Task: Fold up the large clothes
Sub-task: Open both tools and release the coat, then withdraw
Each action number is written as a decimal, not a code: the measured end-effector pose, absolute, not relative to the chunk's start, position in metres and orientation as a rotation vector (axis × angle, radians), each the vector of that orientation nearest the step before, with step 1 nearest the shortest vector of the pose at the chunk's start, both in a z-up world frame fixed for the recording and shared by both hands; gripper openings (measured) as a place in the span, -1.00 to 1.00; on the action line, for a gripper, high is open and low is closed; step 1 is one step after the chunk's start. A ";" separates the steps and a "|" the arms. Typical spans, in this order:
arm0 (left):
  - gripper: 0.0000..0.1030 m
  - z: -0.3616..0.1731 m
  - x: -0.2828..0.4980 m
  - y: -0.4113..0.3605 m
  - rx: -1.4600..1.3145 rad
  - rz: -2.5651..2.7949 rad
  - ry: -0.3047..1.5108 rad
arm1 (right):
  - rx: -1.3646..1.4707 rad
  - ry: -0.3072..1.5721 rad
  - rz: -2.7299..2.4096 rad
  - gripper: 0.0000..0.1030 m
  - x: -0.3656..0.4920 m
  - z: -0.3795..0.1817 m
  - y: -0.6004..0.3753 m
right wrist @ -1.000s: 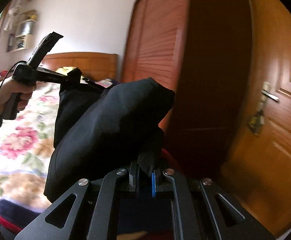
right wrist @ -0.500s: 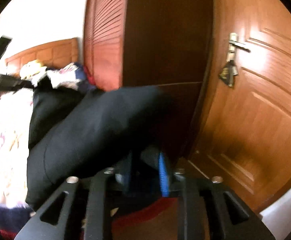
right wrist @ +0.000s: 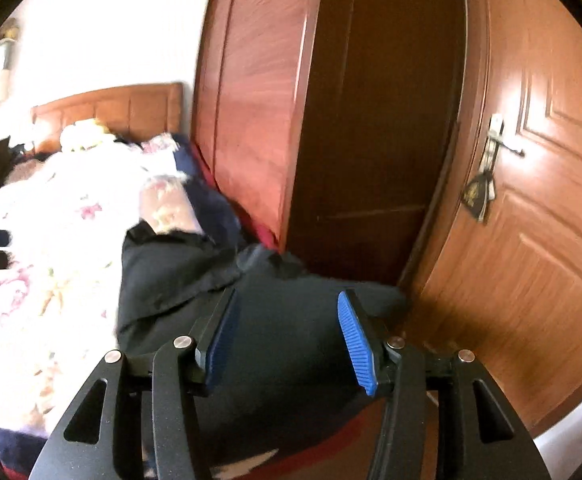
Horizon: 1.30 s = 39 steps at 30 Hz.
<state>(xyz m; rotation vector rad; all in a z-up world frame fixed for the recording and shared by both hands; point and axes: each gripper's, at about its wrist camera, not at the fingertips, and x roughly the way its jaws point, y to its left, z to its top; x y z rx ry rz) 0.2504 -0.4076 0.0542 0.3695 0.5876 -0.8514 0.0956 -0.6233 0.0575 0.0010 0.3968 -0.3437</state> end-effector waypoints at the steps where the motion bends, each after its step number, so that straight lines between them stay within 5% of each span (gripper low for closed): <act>1: -0.29 0.055 0.246 -0.401 0.368 -0.848 0.583 | 0.020 0.430 -0.351 0.02 0.109 0.051 -0.635; 11: -0.29 0.052 0.207 -0.330 0.299 -0.799 0.567 | 0.195 0.558 -0.387 0.02 0.130 0.023 -0.681; 21: -0.29 0.045 0.169 -0.250 0.219 -0.666 0.547 | 0.064 0.503 -0.293 0.02 0.091 0.036 -0.572; 34: -0.29 0.029 0.114 -0.115 0.115 -0.338 0.563 | 0.028 0.445 0.072 0.53 0.069 0.024 -0.382; 39: -0.29 0.024 0.095 -0.064 0.079 -0.204 0.559 | 0.003 0.406 0.191 0.57 0.054 0.022 -0.304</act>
